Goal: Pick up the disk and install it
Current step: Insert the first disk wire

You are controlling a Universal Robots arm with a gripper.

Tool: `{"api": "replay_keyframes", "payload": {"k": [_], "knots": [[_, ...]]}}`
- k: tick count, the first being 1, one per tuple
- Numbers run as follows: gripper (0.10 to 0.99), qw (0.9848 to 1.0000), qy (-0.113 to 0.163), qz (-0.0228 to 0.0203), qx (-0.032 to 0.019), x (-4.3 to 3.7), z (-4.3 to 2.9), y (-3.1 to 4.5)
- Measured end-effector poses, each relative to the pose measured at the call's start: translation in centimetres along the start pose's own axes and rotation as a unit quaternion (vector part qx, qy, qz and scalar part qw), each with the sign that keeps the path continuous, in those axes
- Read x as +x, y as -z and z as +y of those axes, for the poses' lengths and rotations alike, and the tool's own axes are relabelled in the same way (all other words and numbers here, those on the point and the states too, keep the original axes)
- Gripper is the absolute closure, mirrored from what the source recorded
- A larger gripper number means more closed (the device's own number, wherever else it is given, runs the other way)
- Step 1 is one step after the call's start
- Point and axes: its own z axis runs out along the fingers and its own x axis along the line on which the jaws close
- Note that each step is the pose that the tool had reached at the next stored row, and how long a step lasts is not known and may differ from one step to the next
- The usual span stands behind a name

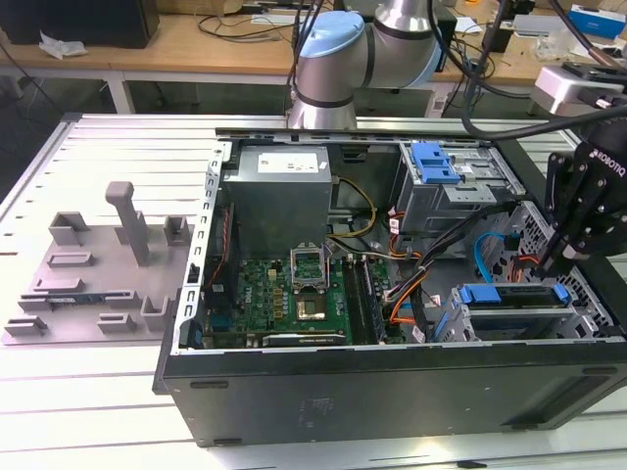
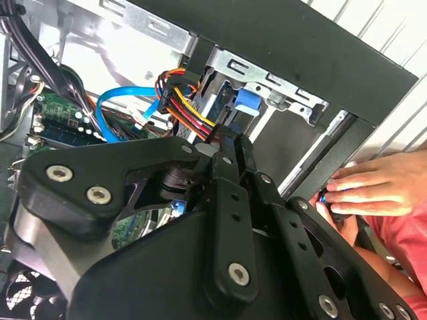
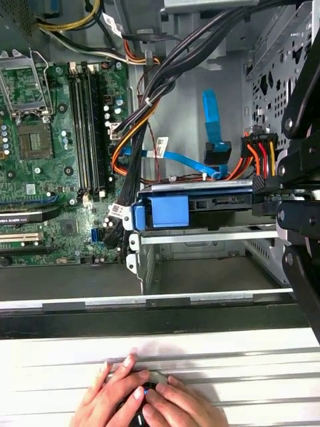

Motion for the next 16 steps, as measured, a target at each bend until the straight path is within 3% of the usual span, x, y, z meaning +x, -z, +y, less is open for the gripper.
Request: {"api": "replay_keyframes", "payload": {"k": [16], "knots": [[0.922,1.0,-0.003,-0.001,-0.0005,0.11,0.01,-0.14]]}}
